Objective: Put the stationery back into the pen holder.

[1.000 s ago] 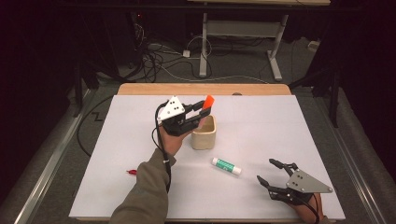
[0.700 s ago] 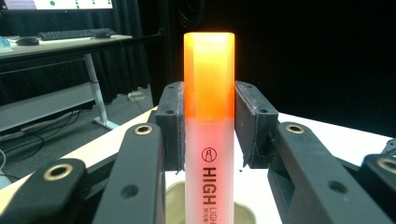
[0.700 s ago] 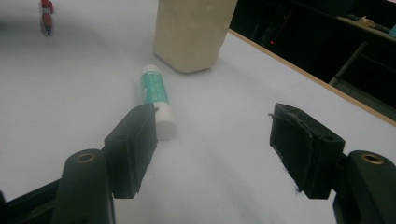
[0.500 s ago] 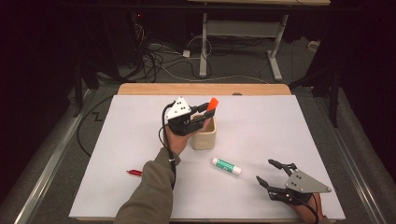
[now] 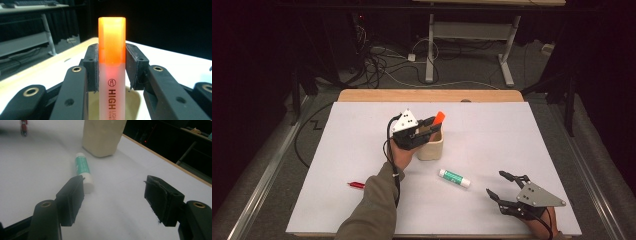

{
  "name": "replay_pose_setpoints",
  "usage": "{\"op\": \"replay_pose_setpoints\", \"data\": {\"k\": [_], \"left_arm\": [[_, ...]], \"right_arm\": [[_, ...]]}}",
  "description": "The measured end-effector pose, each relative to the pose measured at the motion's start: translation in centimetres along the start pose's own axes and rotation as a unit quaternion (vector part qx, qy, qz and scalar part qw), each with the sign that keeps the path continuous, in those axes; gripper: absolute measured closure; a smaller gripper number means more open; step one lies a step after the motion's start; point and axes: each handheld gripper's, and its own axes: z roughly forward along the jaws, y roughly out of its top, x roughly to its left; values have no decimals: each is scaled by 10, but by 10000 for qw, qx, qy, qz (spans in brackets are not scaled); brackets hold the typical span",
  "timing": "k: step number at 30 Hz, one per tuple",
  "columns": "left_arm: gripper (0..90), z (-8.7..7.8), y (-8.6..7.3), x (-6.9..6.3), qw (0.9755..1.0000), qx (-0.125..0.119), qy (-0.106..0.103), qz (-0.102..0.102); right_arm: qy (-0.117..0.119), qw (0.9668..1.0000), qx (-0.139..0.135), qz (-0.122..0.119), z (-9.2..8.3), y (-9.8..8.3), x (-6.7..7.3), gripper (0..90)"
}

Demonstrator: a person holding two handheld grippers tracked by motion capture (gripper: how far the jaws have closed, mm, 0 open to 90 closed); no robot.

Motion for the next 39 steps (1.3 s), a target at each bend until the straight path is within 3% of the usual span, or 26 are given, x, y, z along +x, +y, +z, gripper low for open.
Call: {"op": "replay_pose_setpoints", "data": {"k": [9, 30, 39], "left_arm": [[646, -2, -8, 4, 9998, 213, 14, -52], [642, -5, -11, 5, 9979, 614, 190, 105], [544, -8, -9, 5, 9972, 680, 274, 153]], "right_arm": [[-54, 10000, -30, -13, -1, 0, -1, 333], [23, 10000, 23, -15, 1, -1, 0, 332], [36, 10000, 35, -3, 1, -1, -1, 331]]}}
